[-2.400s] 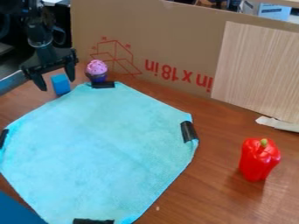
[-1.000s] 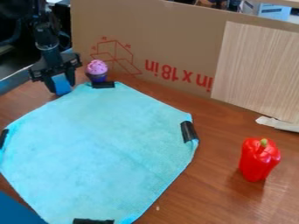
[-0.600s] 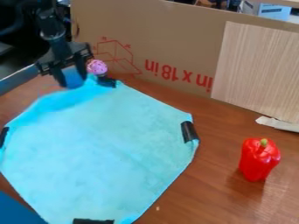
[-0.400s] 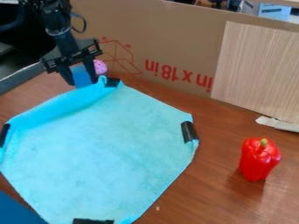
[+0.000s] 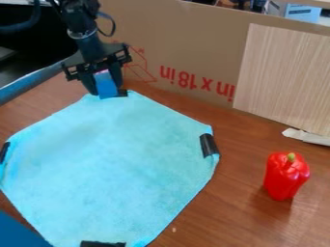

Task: Put the blue figure on the bottom edge of the cloth

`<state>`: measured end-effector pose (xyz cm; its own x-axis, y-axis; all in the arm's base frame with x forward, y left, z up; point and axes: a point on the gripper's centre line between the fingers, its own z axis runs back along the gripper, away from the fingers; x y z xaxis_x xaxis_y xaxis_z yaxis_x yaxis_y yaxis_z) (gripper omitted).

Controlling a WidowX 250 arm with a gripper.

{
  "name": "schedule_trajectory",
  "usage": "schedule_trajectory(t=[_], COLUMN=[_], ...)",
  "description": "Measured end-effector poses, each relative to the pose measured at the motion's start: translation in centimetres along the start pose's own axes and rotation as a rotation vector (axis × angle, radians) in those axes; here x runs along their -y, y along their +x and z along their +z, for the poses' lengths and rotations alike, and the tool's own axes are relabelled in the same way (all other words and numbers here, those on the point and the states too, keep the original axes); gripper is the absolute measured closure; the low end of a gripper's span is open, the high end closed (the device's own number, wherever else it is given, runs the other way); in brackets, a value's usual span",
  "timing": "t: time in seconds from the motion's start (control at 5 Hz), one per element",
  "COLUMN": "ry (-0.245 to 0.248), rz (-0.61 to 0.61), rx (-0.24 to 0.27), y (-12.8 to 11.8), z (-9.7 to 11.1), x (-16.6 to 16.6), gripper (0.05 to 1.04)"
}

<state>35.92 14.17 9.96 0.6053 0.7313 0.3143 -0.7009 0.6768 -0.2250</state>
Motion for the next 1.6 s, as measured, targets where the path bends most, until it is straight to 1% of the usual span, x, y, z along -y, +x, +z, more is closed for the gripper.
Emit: schedule_trajectory(t=[0.2, 0.4, 0.6, 0.8, 1.0, 1.2, 1.4, 1.6], ry=[-0.023, -0.028, -0.023, -0.003, 0.008, 0.014, 0.021, 0.033], rz=[-0.023, -0.073, -0.126, -0.179, -0.243, -0.284, -0.313, -0.358], rx=[-0.046, -0.085, -0.132, -0.169, -0.17, -0.182, -0.201, -0.179], y=[-2.1, -4.9, -8.0, -11.4, -14.6, -17.0, -18.8, -20.7], z=[0.6, 1.2, 1.6, 1.8, 2.1, 2.6, 2.8, 1.9], x=[0.5, 0.6, 0.6, 0.0, -0.6, -1.8, -2.9, -3.6], gripper=[0.497, 0.497, 0.497, 0.497, 0.497, 0.497, 0.497, 0.39])
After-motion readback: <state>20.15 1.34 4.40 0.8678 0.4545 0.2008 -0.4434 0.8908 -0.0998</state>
